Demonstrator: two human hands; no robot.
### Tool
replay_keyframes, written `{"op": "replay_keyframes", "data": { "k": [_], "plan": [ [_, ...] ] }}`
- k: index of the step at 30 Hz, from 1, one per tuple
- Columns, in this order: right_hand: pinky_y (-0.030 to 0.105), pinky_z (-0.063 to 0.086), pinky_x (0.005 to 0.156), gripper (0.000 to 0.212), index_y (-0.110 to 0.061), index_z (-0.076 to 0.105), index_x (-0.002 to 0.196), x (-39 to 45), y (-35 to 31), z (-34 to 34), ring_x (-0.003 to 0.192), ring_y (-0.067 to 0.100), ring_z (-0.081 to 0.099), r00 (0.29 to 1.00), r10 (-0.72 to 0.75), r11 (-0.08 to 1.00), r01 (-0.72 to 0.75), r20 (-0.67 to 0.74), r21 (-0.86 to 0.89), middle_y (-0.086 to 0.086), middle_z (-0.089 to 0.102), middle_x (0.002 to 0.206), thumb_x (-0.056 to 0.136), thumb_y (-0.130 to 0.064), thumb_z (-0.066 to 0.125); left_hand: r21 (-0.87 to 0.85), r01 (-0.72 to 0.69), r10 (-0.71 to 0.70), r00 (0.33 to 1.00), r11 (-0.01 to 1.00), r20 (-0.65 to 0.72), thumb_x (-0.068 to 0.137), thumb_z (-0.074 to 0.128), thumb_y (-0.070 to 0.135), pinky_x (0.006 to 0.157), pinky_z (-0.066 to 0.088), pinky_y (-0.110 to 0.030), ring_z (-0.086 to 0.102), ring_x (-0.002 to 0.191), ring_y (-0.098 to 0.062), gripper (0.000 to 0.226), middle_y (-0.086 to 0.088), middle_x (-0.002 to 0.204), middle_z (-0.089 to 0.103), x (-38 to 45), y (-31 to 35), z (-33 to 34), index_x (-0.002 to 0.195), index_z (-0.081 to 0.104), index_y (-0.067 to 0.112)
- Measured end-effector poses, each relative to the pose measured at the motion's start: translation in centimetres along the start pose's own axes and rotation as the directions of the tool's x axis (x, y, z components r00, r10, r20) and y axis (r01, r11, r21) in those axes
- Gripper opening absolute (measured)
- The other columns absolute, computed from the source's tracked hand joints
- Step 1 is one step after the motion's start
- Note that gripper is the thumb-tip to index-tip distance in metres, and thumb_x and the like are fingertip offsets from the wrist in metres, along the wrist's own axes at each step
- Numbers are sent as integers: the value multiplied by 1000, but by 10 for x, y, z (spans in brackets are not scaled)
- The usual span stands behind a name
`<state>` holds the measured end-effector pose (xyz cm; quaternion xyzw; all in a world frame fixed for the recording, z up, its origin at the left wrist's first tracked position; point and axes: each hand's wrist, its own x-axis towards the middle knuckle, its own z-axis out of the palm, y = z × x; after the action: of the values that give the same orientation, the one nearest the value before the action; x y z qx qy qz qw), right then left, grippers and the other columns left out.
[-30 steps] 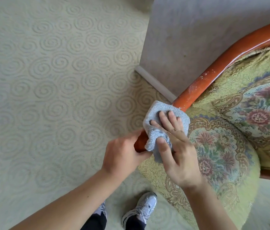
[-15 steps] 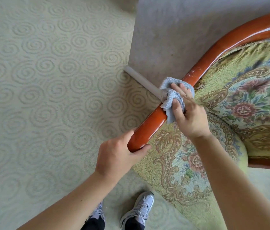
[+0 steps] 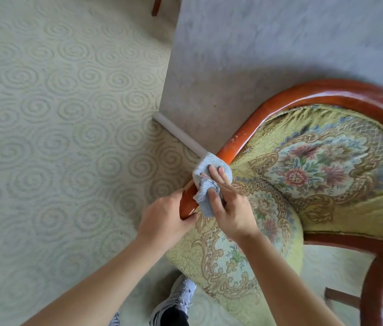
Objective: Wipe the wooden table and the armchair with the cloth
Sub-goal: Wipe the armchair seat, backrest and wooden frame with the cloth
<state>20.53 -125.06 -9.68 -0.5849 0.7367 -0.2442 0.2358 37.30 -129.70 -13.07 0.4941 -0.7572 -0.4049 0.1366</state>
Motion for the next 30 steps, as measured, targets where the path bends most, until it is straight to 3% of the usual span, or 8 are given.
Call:
{"op": "replay_keyframes", "data": {
  "k": [3,5,8,11,14,17,24,30],
  "plan": [
    [28,30,117,49,-25,42,148,13,13,-10,147,2,19,999,8,997,-4,54,-80,-17,36,153,102,-40,34,14,19,-19,1000,1000,-8,81,74,49,65,52,-36,70,83,-26,39,-1,85,71,19,12,7,105,64,20],
    [36,31,118,48,-21,39,150,27,23,-20,148,6,18,996,43,991,-33,77,-131,-12,36,155,104,-34,36,37,35,-35,999,999,6,82,74,50,61,46,-33,70,81,-26,40,-1,82,68,32,21,10,102,61,18],
    [36,26,120,47,-25,39,150,55,39,-36,149,12,16,994,71,982,-55,81,-180,-10,33,157,104,-32,39,38,65,-66,998,997,25,82,74,54,59,43,-32,65,74,-22,42,2,80,63,54,36,17,94,54,18],
    [33,22,115,43,-14,49,144,79,51,-51,140,5,15,997,-70,967,74,25,-243,-16,29,145,103,-25,45,29,89,-89,996,996,11,83,74,53,63,52,-36,65,72,-22,42,-1,80,65,76,47,28,93,55,17],
    [41,25,108,37,-2,59,133,98,62,-67,132,-9,7,975,-218,922,194,-35,-335,-3,48,139,99,-17,54,98,99,-100,995,990,1,83,72,56,64,53,-38,64,71,-23,43,0,78,62,97,58,38,90,53,18],
    [35,20,113,38,-3,57,134,120,74,-84,131,-13,-2,976,-218,916,196,-25,-350,-1,51,141,101,-20,51,195,84,-86,996,977,-1,84,68,62,57,44,-32,57,65,-20,46,5,71,53,123,72,47,89,50,20],
    [42,17,122,48,-6,54,138,165,108,-150,145,24,29,958,-235,868,131,-165,-479,9,44,150,103,-32,34,276,112,-125,992,955,28,84,61,72,48,39,-27,54,57,-10,52,7,70,54,160,89,63,91,45,22],
    [50,14,122,42,-3,58,134,151,102,-106,147,35,25,946,-215,936,129,-242,-328,16,43,150,102,-22,40,290,132,-135,991,948,-12,83,58,73,58,56,-35,62,63,-18,50,7,73,59,164,85,70,96,54,24]
  ]
}}
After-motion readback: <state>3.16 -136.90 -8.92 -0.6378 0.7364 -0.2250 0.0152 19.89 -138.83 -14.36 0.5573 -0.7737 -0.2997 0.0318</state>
